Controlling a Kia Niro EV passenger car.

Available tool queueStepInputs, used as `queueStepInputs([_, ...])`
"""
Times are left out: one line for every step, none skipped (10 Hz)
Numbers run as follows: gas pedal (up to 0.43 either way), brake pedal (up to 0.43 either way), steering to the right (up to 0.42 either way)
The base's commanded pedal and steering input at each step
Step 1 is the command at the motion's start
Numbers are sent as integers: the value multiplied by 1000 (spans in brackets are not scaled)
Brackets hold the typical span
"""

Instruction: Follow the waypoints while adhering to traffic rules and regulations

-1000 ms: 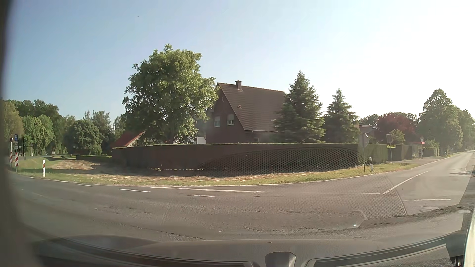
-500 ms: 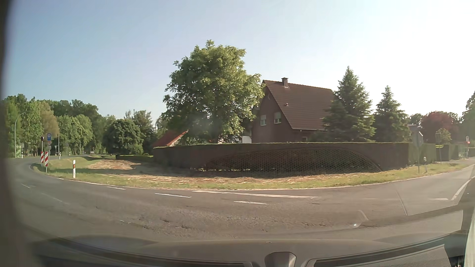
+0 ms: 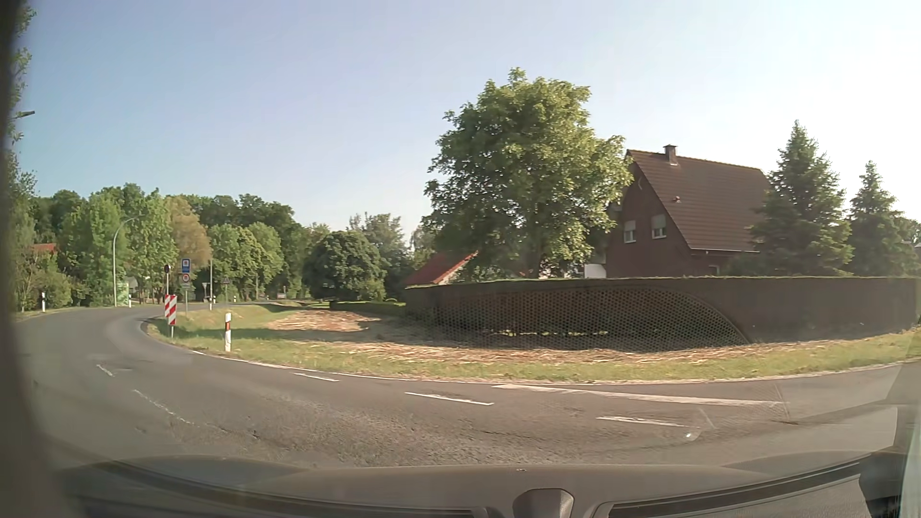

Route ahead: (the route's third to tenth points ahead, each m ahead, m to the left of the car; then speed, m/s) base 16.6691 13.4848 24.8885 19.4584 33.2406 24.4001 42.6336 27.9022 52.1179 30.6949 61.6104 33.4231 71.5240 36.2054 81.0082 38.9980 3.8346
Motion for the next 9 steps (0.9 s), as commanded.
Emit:
queueStepInputs([358, 6, -481])
queueStepInputs([358, 6, -478])
queueStepInputs([358, 6, -472])
queueStepInputs([358, 6, -462])
queueStepInputs([358, 6, -451])
queueStepInputs([358, 6, -446])
queueStepInputs([358, 6, -445])
queueStepInputs([358, 6, -440])
queueStepInputs([358, 6, -420])
